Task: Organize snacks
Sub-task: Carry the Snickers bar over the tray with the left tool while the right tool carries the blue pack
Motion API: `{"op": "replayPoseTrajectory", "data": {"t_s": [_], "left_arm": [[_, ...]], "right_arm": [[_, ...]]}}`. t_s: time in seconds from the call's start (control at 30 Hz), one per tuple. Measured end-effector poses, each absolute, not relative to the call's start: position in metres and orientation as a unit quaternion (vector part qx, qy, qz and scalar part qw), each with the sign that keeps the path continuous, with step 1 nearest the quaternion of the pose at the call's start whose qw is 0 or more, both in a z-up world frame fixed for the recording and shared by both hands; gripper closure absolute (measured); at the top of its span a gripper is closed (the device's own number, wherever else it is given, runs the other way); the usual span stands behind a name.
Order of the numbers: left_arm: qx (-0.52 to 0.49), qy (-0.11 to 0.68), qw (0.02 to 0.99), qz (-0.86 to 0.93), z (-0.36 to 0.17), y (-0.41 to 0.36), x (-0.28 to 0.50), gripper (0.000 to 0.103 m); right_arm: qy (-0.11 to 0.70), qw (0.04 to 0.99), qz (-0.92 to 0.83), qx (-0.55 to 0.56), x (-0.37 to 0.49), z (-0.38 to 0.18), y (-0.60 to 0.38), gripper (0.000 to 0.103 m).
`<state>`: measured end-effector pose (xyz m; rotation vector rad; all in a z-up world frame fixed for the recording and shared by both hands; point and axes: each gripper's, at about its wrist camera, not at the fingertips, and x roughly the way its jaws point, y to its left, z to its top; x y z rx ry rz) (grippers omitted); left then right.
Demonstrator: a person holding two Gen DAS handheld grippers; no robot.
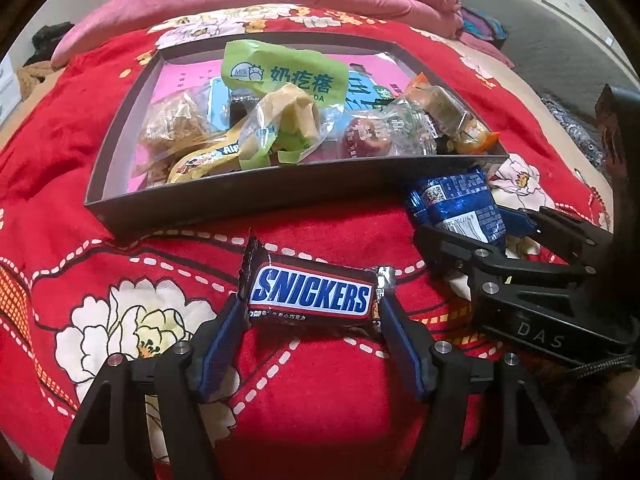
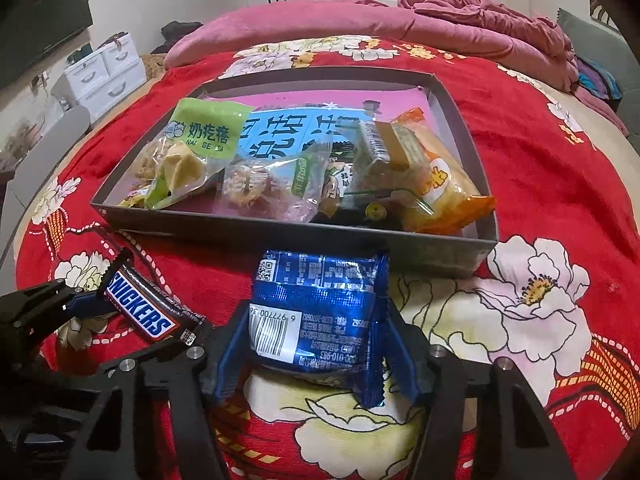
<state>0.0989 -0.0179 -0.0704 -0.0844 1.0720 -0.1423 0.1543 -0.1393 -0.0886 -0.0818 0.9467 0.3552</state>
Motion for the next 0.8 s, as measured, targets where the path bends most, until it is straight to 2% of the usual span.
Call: {"op": "replayPoseTrajectory", "data": {"t_s": [0.23,0.8], "left_arm": [[-0.042,0.510,0.857,-0.059,-0.070,-0.021,0.103,0.035],[-0.056,0.507,0.857,-0.069,-0.067,-0.016,0.103,0.047]], "right_arm": [[0.452,0.875,0.171,-0.030,0.153,-0.086,-0.143,0.051],[0.444,0.879,0.173,0.006,0.145,-0.075,-0.158,0.052]]}}
